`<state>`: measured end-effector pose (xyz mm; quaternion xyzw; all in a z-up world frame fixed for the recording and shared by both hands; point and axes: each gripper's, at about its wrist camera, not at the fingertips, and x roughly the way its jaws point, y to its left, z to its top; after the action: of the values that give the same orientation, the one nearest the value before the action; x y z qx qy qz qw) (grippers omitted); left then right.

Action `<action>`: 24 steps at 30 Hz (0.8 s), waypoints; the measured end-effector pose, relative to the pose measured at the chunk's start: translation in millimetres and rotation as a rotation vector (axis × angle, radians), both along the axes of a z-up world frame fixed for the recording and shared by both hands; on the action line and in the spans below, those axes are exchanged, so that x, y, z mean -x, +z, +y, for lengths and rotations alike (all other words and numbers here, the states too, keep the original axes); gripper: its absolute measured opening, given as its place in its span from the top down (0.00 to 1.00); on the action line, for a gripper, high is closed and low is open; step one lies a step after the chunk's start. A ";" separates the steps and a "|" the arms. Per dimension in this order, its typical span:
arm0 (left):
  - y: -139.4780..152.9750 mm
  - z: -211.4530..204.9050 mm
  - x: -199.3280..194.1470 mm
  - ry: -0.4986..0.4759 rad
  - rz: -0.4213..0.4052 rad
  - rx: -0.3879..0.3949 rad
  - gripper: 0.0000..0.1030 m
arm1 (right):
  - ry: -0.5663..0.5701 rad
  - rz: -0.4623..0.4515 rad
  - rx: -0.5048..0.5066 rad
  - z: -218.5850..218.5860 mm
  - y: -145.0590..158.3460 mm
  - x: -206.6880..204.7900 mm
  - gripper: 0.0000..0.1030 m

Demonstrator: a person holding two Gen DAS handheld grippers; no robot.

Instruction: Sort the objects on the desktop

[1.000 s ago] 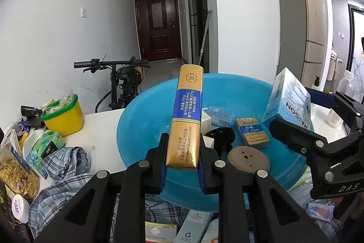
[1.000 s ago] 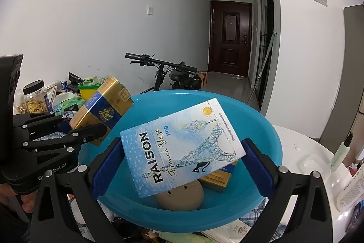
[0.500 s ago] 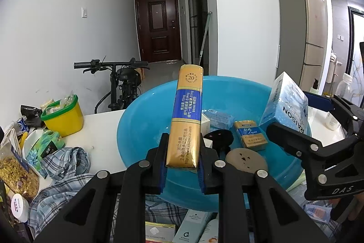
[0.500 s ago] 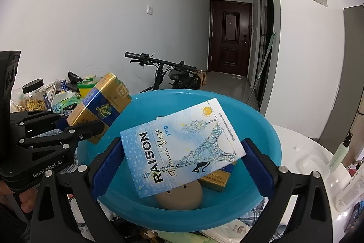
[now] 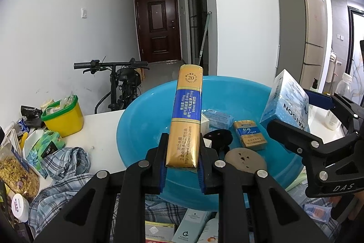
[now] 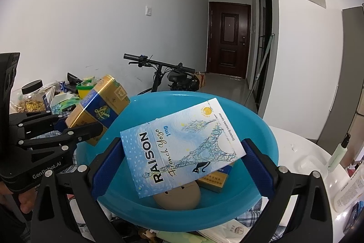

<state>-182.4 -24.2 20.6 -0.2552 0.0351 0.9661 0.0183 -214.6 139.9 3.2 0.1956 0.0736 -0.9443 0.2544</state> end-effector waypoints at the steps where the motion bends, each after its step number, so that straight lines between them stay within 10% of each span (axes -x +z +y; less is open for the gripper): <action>1: 0.1 0.6 0.0 -0.001 -0.001 0.001 0.78 | 0.000 0.000 -0.001 0.0 -0.1 0.0 0.03; 24: -2.7 1.1 1.1 0.002 -0.008 -0.001 0.78 | -0.003 -0.005 -0.001 4.3 3.4 -0.3 0.03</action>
<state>-183.5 -23.2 17.9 -0.2593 0.0341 0.9650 0.0176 -214.3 144.2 6.6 0.1981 0.0733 -0.9441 0.2532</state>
